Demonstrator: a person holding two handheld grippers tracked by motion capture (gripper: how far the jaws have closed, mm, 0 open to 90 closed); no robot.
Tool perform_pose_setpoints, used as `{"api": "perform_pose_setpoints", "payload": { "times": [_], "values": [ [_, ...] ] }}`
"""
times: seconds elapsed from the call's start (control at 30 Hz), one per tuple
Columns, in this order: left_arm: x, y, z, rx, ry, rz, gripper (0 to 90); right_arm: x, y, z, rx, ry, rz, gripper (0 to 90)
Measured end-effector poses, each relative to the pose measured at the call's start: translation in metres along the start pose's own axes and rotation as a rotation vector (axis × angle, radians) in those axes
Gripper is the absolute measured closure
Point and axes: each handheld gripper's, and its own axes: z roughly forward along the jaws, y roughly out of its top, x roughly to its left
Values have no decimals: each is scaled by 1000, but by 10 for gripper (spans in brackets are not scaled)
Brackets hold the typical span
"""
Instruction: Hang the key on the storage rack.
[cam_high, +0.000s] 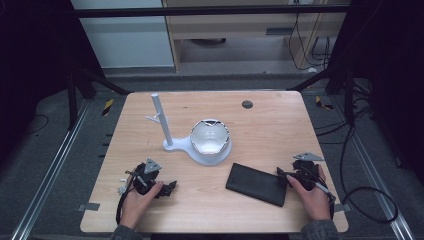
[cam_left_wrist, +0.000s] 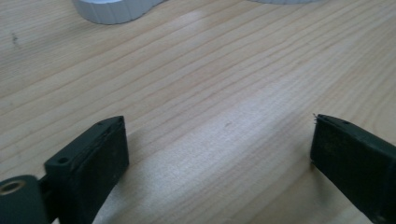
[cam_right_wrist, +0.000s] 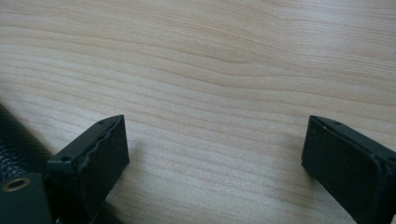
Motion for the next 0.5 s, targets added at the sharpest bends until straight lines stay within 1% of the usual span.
{"api": "perform_pose_setpoints", "payload": {
  "times": [0.1,0.13,0.2,0.23,0.3,0.43,0.47,0.5],
  "values": [
    [-2,1,-3,-2,5,11,50,0,0,0,-2,1,-6,73],
    [-3,1,-6,1,6,30,50,0,0,0,-2,1,-6,73],
    [-4,1,-9,-4,22,46,50,1,0,0,0,2,-2,70],
    [-4,1,-9,-4,22,46,50,1,-1,-1,0,2,-9,71],
    [-4,1,-13,-15,25,46,51,1,-1,-1,0,2,-8,71],
    [-4,2,-24,-27,21,46,61,1,-1,-1,1,0,-4,71],
    [-6,1,-34,-32,22,56,63,1,-1,-1,1,0,-4,71],
    [-6,1,-34,-32,22,56,66,1,-1,-1,1,-1,-4,71]
  ]
}}
